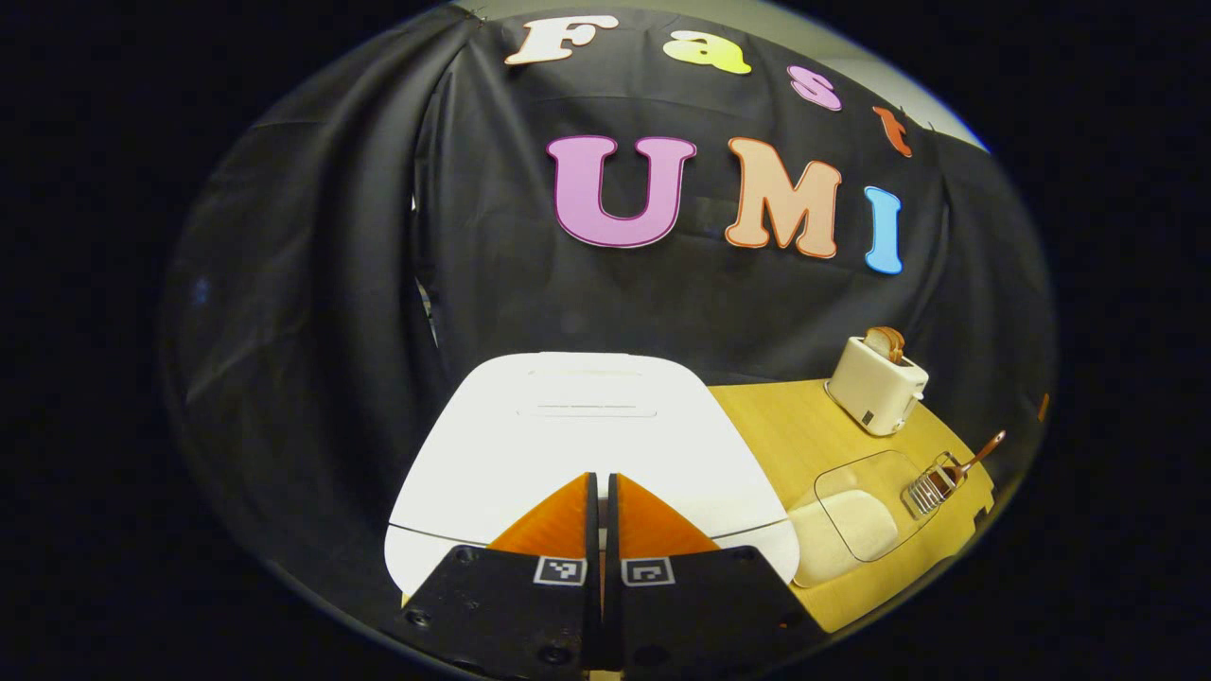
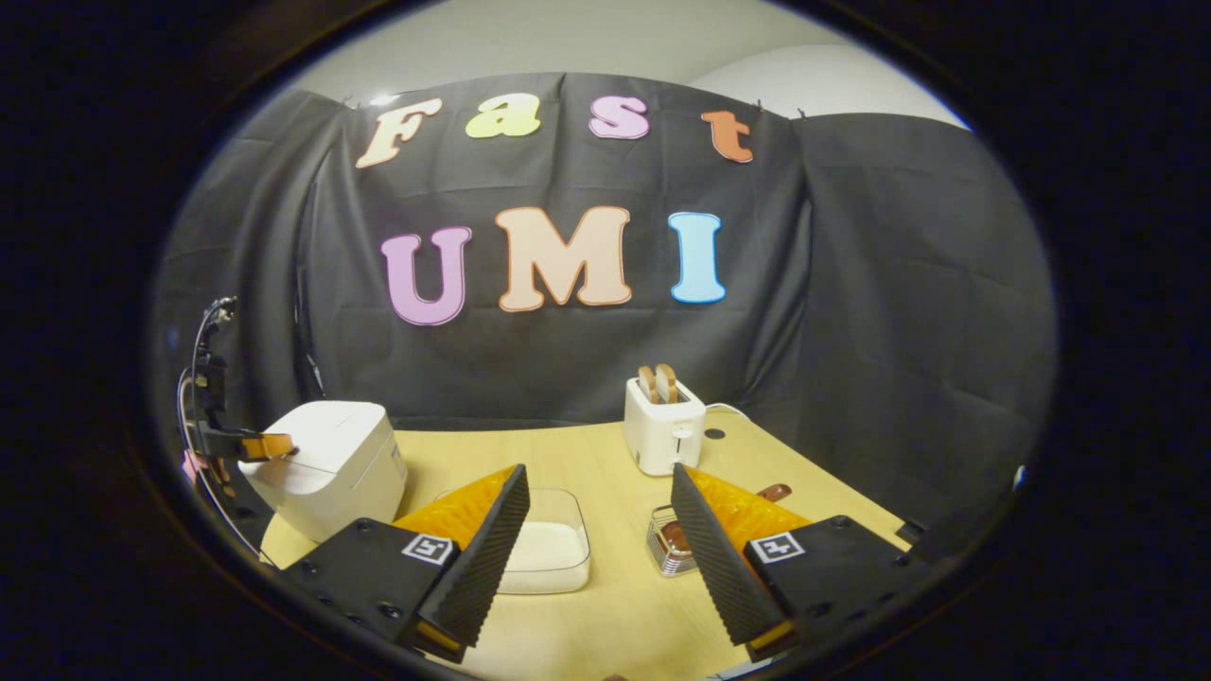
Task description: Close the left gripper, press the button to open the rice cooker; take a wooden spoon from the chopstick holder with the right hand, scoop a spoonful of rice and pour it into the rice cooker, then put the wooden spoon back into the chopstick holder.
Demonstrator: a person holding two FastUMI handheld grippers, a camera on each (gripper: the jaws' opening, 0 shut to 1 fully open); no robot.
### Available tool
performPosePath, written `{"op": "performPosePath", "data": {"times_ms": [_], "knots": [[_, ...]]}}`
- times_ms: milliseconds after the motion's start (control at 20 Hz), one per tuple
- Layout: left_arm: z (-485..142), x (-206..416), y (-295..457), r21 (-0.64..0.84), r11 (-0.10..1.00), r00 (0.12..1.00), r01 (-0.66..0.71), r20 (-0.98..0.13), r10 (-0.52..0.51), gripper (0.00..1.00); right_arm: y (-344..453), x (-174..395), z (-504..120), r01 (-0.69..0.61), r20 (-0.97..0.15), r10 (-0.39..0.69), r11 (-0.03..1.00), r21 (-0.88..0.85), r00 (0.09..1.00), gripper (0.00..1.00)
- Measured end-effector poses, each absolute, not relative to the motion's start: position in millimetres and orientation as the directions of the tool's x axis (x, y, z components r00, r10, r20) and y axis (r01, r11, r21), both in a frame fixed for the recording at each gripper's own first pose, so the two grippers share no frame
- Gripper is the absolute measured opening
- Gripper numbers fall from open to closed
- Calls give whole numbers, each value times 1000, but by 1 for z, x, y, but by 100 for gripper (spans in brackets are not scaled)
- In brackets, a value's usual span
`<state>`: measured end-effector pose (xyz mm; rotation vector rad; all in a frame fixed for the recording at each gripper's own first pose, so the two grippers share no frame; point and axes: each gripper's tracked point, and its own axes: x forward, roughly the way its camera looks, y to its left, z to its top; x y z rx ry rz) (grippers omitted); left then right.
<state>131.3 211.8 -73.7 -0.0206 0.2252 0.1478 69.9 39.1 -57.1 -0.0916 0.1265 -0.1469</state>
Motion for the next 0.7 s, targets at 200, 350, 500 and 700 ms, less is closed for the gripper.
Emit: {"op": "performPosePath", "data": {"times_ms": [200, 350, 500, 700], "knots": [[-70, 133, 214, 6, 986, 961, -164, -224, 161, 0, 39, 71, -54, 137, -109, -148, 986, -96, 983, 99], [-61, 137, 209, -21, 988, 967, -155, -205, 148, 0, 32, 72, -56, 142, -112, -151, 986, -88, 982, 99], [-69, 138, 211, -43, 983, 960, -177, -228, 162, 0, 23, 70, -53, 151, -109, -160, 985, -86, 981, 99], [-73, 138, 211, -60, 979, 955, -193, -238, 174, 0, 10, 65, -54, 165, -110, -174, 983, -87, 979, 99]]}}
